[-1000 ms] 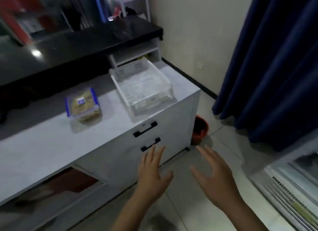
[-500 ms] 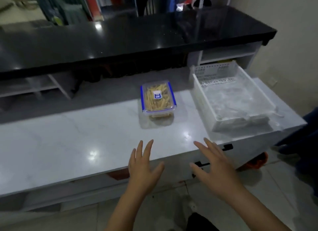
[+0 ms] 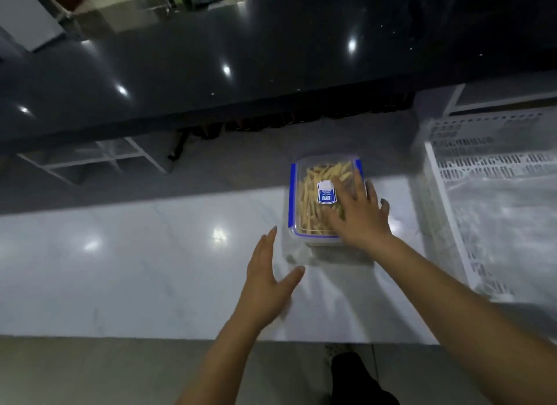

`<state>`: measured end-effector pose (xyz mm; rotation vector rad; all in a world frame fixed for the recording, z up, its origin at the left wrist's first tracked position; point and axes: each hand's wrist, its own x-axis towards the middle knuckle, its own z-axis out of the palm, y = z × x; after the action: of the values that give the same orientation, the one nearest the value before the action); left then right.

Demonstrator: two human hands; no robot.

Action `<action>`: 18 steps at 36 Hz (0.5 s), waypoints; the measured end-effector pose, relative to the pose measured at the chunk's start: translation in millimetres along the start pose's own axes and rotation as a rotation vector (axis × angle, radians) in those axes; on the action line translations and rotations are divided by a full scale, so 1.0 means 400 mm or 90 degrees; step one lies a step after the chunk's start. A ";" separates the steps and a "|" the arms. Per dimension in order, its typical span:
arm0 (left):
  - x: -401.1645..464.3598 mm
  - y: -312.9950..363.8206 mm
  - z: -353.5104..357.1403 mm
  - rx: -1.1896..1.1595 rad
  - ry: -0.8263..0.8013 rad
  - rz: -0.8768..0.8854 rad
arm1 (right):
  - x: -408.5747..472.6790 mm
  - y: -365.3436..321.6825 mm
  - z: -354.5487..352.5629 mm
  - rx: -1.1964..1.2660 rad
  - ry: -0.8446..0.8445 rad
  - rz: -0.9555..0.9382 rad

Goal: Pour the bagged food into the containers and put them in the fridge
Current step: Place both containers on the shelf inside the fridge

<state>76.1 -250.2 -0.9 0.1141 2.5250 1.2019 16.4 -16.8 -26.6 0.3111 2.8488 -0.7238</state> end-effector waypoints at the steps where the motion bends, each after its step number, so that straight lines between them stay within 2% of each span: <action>1: 0.035 0.016 -0.006 -0.029 0.010 -0.014 | -0.001 0.003 0.010 0.000 0.011 -0.011; 5: 0.155 0.077 -0.016 -0.146 0.003 -0.091 | -0.027 0.008 0.029 0.019 0.032 -0.030; 9: 0.181 0.081 0.015 -0.282 -0.040 -0.098 | -0.088 0.007 0.042 0.087 0.014 -0.064; 14: 0.113 0.040 0.040 -0.353 -0.025 -0.122 | -0.187 0.015 0.039 0.305 0.033 -0.103; 18: 0.055 0.023 0.027 -0.389 -0.027 -0.169 | -0.264 -0.004 0.032 0.533 0.038 -0.001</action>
<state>58.5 -231.5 -5.9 -0.3269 1.9495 1.7543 119.1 -40.9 -12.7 0.4343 2.4294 -1.8984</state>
